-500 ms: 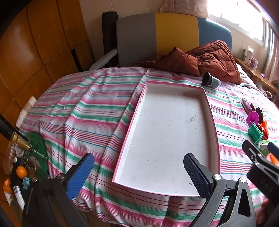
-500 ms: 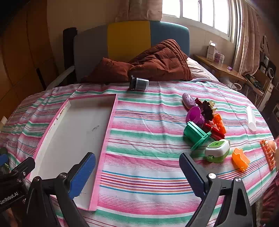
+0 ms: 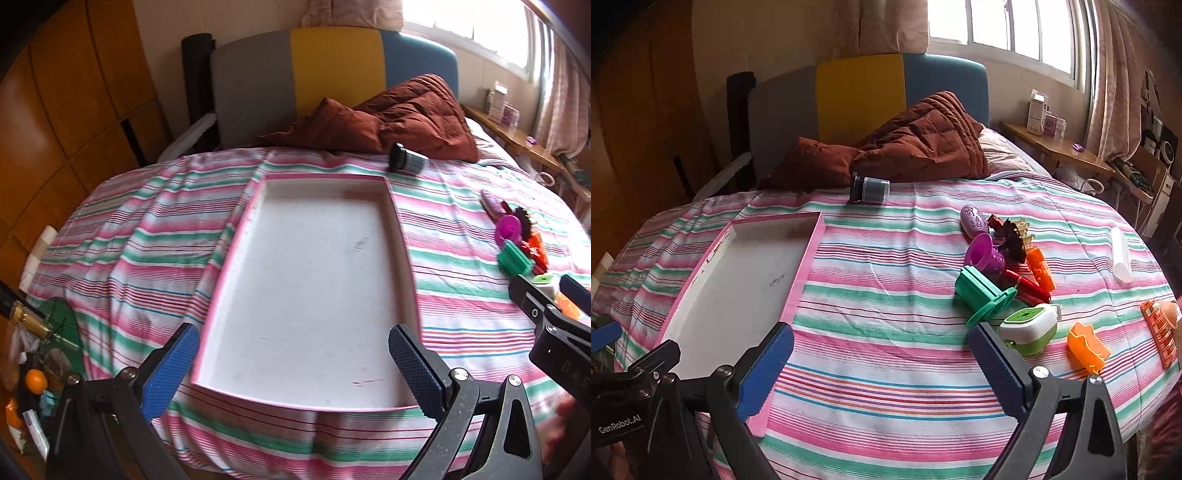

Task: Organize rigid objects
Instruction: 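Move both tools from the white tray toward the toy cluster, then grasp the orange plastic piece with the right gripper, then grasp the green plug-shaped toy with the left gripper while the right holds the orange piece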

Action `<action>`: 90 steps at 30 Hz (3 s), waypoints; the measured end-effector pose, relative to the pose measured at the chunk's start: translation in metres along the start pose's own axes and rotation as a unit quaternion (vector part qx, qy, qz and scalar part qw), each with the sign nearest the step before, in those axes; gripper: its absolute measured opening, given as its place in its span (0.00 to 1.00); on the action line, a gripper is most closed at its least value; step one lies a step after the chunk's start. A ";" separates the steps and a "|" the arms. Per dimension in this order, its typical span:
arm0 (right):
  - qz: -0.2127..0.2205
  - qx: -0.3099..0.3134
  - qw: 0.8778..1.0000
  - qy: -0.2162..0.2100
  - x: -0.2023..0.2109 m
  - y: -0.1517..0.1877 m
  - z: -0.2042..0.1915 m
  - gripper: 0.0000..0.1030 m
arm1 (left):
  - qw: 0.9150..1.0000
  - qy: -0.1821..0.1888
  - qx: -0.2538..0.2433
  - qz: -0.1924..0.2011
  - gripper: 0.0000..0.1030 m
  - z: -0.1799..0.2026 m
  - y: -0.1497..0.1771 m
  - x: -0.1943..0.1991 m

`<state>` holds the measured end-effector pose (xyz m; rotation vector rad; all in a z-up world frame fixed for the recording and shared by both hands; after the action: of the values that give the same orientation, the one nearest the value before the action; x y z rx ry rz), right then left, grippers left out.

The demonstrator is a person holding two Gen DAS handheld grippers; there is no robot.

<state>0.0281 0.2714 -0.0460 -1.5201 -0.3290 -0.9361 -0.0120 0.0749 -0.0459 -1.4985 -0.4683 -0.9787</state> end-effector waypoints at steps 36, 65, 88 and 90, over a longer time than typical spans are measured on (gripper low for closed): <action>-0.059 -0.121 0.991 -0.020 -0.047 0.044 0.193 0.53 | 0.980 0.127 -0.139 -0.063 1.00 0.139 0.030 -0.020; -0.026 -0.113 0.993 -0.029 -0.070 -0.017 0.194 0.51 | 0.959 0.266 -0.030 -0.092 1.00 0.129 0.019 -0.027; -0.061 -0.148 0.987 0.003 -0.110 0.045 0.230 0.25 | 0.952 0.241 -0.172 -0.078 1.00 0.210 -0.005 -0.059; -0.047 -0.153 0.987 0.010 -0.113 0.042 0.231 0.25 | 0.947 0.247 -0.190 -0.071 1.00 0.226 -0.011 -0.063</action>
<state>0.0695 0.5131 -0.1357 -1.7854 -0.2518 -1.1154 0.0128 0.3076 -0.0704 -1.4937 -0.0194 -1.5733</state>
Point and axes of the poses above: each gripper's, at about its wrist camera, not at the fingertips, and x roughly against the way its jaws point, z to its right, y to its underside, the point moved 6 cm from there along -x, roughly the way its jaws point, and after that the axes turned 12 degrees about y, right-handed, at the moved point
